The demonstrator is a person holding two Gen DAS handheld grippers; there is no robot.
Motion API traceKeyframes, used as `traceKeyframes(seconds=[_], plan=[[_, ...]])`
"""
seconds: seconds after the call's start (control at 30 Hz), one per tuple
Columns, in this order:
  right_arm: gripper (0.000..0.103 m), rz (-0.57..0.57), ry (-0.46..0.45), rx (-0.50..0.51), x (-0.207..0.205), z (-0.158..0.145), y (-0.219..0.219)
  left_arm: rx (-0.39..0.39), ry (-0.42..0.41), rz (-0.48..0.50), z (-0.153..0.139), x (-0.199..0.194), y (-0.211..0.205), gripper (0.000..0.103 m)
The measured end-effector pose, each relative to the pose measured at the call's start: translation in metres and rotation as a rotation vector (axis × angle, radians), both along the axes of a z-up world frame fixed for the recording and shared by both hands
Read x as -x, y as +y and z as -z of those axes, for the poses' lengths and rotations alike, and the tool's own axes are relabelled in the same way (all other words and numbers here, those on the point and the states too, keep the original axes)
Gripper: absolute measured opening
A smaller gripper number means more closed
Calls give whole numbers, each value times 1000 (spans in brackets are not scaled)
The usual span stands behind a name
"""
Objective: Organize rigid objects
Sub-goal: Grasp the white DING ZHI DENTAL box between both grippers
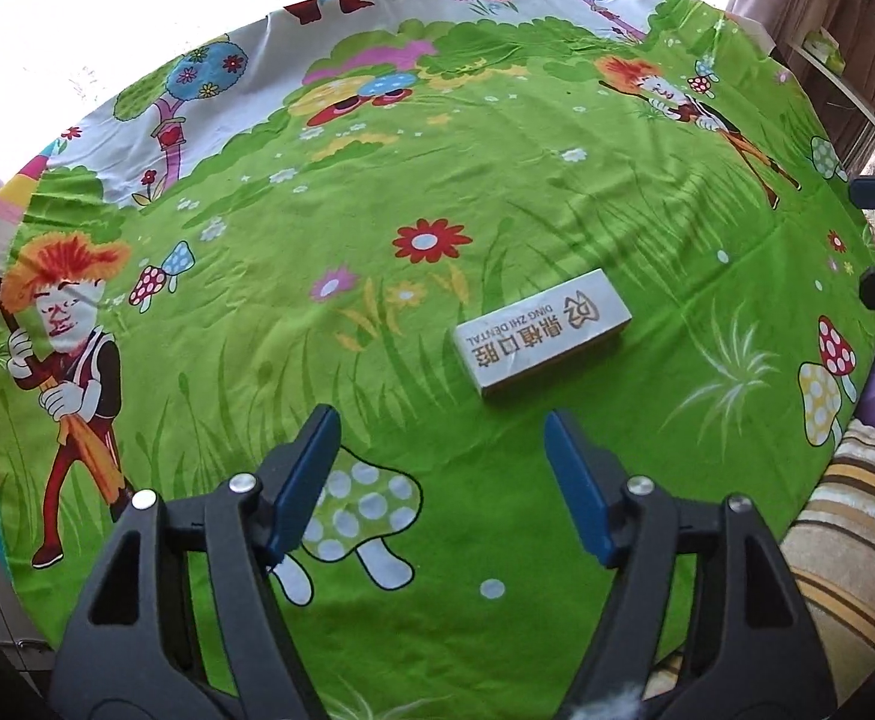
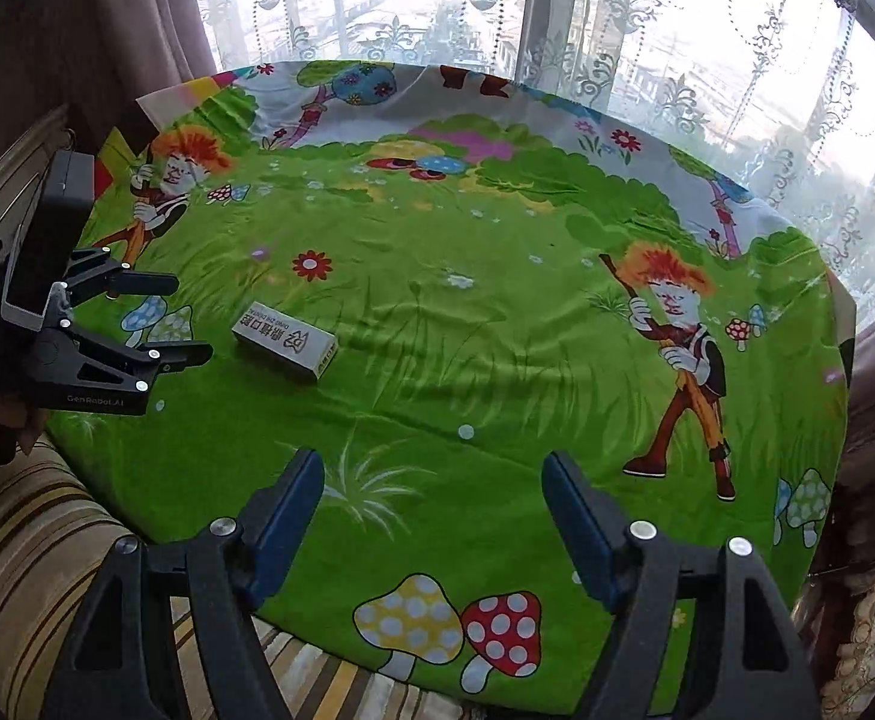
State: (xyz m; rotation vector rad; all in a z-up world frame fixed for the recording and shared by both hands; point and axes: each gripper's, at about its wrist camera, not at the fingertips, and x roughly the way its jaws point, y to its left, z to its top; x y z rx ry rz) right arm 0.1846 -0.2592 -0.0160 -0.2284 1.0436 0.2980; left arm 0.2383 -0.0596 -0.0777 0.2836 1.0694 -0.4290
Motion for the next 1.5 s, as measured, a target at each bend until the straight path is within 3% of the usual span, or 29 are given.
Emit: traceKeyframes(seconds=[0.1, 0.23, 0.33, 0.47, 0.57, 0.7, 1.0, 1.23, 1.5], plan=[[74, -65, 41, -23, -16, 26, 23, 47, 30, 9, 8, -6, -2, 65], [64, -86, 98, -123, -37, 52, 41, 143, 69, -35, 14, -15, 5, 59], [59, -62, 132, -196, -51, 67, 47, 240, 128, -93, 17, -25, 15, 56], [55, 12, 189, -376, -64, 81, 42, 355, 187, -156, 21, -34, 25, 50], [46, 34, 201, -403, -69, 86, 46, 431, 222, -194, 24, -39, 30, 46], [37, 66, 207, -433, -75, 88, 46, 453, 246, -204, 26, -38, 28, 33], [23, 65, 182, -386, -67, 82, 50, 432, 213, -194, 18, -28, 21, 30], [22, 85, 129, -365, -45, 48, 43, 448, 171, -154, -12, -6, 12, 30], [22, 148, 76, -357, 9, 10, 29, 461, 107, -82, -59, 36, -4, 30]])
